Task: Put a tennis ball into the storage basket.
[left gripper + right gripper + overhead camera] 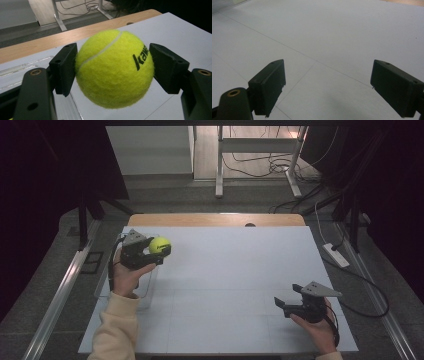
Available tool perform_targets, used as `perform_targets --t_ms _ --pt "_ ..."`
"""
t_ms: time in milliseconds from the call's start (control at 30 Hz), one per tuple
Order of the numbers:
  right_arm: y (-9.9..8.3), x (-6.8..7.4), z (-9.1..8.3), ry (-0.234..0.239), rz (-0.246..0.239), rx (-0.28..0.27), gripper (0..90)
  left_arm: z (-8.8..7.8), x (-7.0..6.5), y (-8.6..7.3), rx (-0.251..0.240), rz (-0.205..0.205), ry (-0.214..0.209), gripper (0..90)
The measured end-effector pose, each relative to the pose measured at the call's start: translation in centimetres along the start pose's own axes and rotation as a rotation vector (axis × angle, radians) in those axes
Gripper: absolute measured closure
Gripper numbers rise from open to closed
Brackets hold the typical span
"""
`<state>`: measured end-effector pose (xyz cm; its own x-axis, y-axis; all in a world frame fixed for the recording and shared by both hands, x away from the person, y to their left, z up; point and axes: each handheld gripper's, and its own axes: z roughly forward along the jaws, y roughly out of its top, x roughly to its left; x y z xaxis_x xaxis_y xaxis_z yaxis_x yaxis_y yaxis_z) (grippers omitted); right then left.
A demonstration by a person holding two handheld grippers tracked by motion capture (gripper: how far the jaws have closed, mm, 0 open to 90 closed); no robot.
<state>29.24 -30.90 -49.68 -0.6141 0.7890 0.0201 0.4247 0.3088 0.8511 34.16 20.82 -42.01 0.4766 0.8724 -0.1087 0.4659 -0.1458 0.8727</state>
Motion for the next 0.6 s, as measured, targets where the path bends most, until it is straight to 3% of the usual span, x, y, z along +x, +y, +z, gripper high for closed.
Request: perform_targets --t_ms 600 --pt "-0.02 -0.1 0.03 -0.003 -0.001 0.001 12.6 -0.93 0.99 -0.6 0.009 -0.013 0.052 27.4"
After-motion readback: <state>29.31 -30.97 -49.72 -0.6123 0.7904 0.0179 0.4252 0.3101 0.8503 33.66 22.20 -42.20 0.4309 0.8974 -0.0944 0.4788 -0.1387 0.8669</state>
